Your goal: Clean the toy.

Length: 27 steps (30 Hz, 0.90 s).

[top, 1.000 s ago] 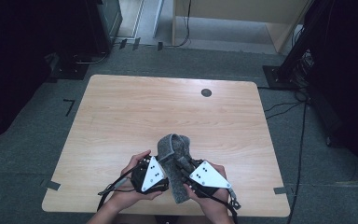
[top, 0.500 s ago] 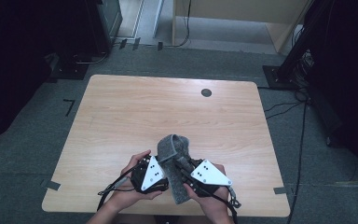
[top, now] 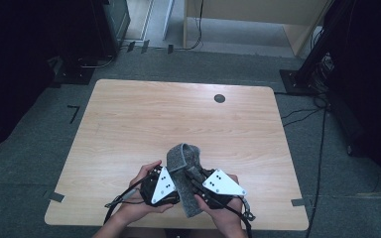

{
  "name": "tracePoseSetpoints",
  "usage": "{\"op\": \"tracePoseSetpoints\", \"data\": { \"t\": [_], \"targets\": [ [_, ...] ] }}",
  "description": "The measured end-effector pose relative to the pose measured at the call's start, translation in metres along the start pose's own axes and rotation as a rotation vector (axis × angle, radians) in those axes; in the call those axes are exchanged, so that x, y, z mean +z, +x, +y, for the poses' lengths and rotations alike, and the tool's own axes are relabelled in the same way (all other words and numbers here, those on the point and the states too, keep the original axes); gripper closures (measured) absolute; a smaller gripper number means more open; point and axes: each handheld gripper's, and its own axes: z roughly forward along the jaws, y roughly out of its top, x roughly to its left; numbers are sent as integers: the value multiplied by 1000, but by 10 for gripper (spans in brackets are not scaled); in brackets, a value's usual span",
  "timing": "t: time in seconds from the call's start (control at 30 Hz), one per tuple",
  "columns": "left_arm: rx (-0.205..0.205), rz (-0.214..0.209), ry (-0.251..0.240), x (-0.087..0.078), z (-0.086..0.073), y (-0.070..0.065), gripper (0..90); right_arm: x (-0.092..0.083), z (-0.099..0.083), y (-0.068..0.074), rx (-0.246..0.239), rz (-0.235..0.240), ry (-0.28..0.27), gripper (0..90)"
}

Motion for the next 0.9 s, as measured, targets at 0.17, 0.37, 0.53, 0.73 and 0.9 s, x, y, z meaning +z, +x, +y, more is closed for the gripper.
{"op": "tracePoseSetpoints", "data": {
  "t": [0.17, 0.37, 0.53, 0.73, 0.9],
  "targets": [
    [-5, 2, -7, -2, 1, 1, 342, 5, -1, 22, -69, 79, 4, 706],
    [-4, 7, -10, -4, 2, 2, 343, 3, 2, 13, -54, 36, -6, 713],
    [-6, 7, 0, -2, 1, 1, 343, 0, 1, 2, -14, -17, -7, 704],
    [-2, -5, -4, -1, 1, 0, 343, 8, -3, 30, -124, 54, 9, 697],
    [-17, -15, -32, -6, 0, 5, 343, 1, 1, 4, -30, 0, -22, 701]
  ]
}}
